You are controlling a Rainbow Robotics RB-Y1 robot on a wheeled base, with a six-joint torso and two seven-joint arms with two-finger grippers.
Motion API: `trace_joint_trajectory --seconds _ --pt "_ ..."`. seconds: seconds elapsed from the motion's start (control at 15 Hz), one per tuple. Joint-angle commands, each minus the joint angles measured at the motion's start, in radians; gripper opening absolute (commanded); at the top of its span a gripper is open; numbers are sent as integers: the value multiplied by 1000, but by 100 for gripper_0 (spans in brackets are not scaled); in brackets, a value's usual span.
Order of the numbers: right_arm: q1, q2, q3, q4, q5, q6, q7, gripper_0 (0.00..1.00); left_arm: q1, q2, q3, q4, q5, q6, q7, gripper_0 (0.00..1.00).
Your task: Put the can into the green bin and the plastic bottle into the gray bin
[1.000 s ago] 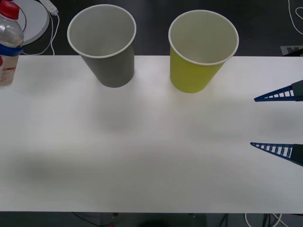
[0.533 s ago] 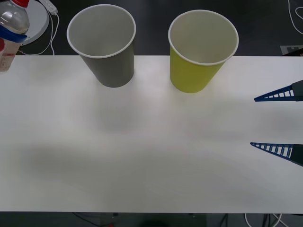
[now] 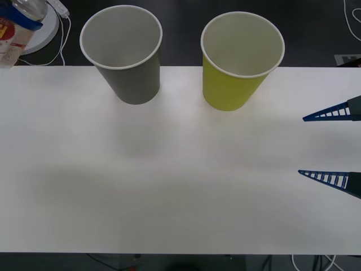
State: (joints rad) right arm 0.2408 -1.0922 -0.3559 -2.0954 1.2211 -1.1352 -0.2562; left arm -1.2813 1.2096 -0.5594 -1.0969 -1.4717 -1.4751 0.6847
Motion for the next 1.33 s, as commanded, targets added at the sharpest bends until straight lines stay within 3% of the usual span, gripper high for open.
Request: trace_joint_trajectory --seconds 0.07,0.53,0.8,1.0,1.33 --pt "0 0 0 0 0 0 0 100 -64 -59 -1 46 -62 -45 7 0" --pt "0 0 0 0 0 0 0 100 -191 -209 -2 195 -139 -79 19 0" --pt "0 0 0 0 0 0 0 100 -250 -289 -22 215 -217 -80 35 0" --pt "0 0 0 0 0 0 0 100 -320 -324 -129 238 -205 -80 52 0" --pt "0 0 0 0 0 0 0 100 -382 -413 -142 414 -180 -77 46 0"
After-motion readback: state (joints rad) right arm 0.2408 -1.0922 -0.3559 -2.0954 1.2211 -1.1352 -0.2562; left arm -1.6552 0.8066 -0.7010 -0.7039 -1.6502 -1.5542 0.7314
